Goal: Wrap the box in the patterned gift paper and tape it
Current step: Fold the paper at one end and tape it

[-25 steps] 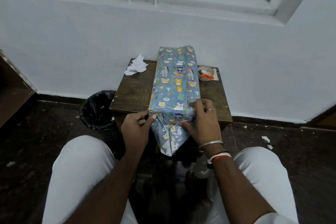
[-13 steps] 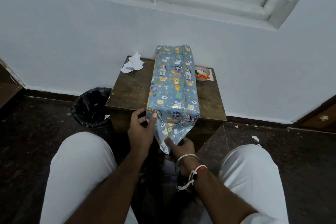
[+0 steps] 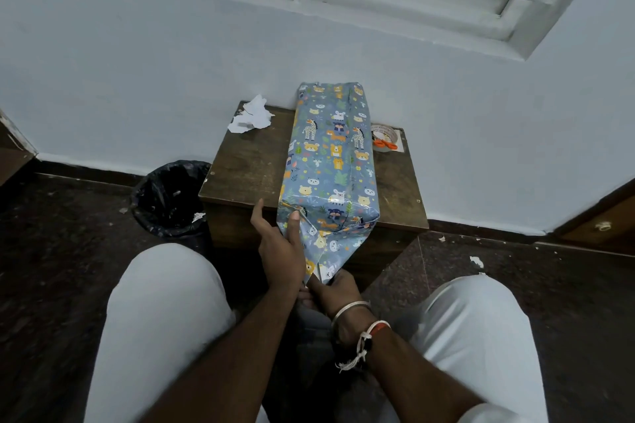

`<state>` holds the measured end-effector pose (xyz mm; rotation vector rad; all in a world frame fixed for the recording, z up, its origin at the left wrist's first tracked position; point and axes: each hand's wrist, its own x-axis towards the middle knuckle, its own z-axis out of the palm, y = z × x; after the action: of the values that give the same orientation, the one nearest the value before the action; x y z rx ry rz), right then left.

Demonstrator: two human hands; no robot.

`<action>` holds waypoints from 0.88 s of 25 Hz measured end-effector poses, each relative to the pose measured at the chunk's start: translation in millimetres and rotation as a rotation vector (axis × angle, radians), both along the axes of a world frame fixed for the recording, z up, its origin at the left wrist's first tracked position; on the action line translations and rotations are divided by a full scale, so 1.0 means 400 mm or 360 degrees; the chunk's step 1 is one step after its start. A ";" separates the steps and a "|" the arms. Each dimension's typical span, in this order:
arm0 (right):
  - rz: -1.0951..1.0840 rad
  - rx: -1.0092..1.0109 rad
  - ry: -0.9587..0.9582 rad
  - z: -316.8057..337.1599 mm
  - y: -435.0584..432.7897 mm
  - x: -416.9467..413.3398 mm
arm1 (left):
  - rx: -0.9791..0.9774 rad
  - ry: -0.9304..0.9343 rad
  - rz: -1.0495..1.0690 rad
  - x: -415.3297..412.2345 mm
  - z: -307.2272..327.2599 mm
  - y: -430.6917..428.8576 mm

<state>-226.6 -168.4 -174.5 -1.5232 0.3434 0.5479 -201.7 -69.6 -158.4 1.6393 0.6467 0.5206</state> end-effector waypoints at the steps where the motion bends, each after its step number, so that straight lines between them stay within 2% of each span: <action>1: 0.0013 -0.0018 -0.0028 0.003 -0.002 0.002 | 0.0005 0.0007 0.0008 0.001 -0.002 -0.002; 6: 0.0051 -0.0005 -0.0022 0.009 -0.011 0.000 | 0.0034 0.0002 0.0045 0.001 0.000 -0.013; 9: 0.0055 0.0151 0.0129 0.027 -0.028 0.009 | 0.0056 -0.0001 0.0089 0.002 0.004 -0.014; 13: -0.0263 0.0435 0.0433 0.039 -0.048 0.037 | 0.0064 -0.0004 0.0118 0.006 -0.003 -0.021; 17: -0.0352 0.0094 0.0159 0.023 -0.039 0.034 | -0.0065 0.0063 0.0131 0.006 -0.003 -0.028; 22: -0.0343 0.0021 0.0114 0.030 -0.035 0.034 | -0.0228 0.0172 0.0144 0.004 0.005 -0.044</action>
<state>-212.9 -182.5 -162.5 -1.4353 0.5510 0.4339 -200.1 -87.3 -156.4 1.5157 0.8229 0.4425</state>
